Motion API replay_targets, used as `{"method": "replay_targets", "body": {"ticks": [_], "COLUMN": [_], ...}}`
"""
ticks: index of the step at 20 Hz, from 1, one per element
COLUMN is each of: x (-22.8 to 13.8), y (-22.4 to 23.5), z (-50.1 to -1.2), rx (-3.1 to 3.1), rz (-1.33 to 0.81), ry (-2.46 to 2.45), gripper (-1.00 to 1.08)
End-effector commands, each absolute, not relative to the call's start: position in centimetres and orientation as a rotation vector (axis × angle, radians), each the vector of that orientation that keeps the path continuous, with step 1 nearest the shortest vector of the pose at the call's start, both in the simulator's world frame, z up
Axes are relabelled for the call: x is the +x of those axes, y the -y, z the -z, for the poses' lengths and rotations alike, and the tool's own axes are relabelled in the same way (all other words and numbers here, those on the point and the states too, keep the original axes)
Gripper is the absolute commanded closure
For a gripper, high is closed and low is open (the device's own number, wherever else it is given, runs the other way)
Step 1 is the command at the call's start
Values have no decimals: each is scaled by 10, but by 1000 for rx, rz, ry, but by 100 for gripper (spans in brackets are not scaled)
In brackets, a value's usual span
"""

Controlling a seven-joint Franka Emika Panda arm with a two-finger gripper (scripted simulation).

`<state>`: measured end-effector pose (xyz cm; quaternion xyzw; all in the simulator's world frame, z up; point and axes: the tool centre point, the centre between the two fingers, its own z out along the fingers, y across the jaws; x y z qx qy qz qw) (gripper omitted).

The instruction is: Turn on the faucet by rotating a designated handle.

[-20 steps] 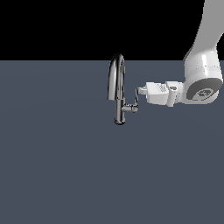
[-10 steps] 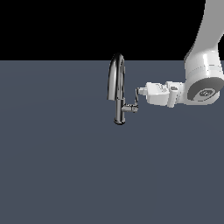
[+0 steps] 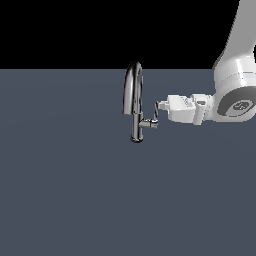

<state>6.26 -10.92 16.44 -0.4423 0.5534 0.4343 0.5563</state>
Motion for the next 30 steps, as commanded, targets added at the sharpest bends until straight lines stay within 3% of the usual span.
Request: {"method": "replay_targets", "body": {"ticks": [1,10,25,30], "x": [54,39,-15,-10], "y": [106,108,89,97], "z": [-166,-167,-129,-121], "rx": [-1046,-1042,-1046,-1050], "rz": [-1033,-1019,-1033,-1009], "ry": [-1302,-1311,-1302,-1300], "gripper": [108,108,108,108]}}
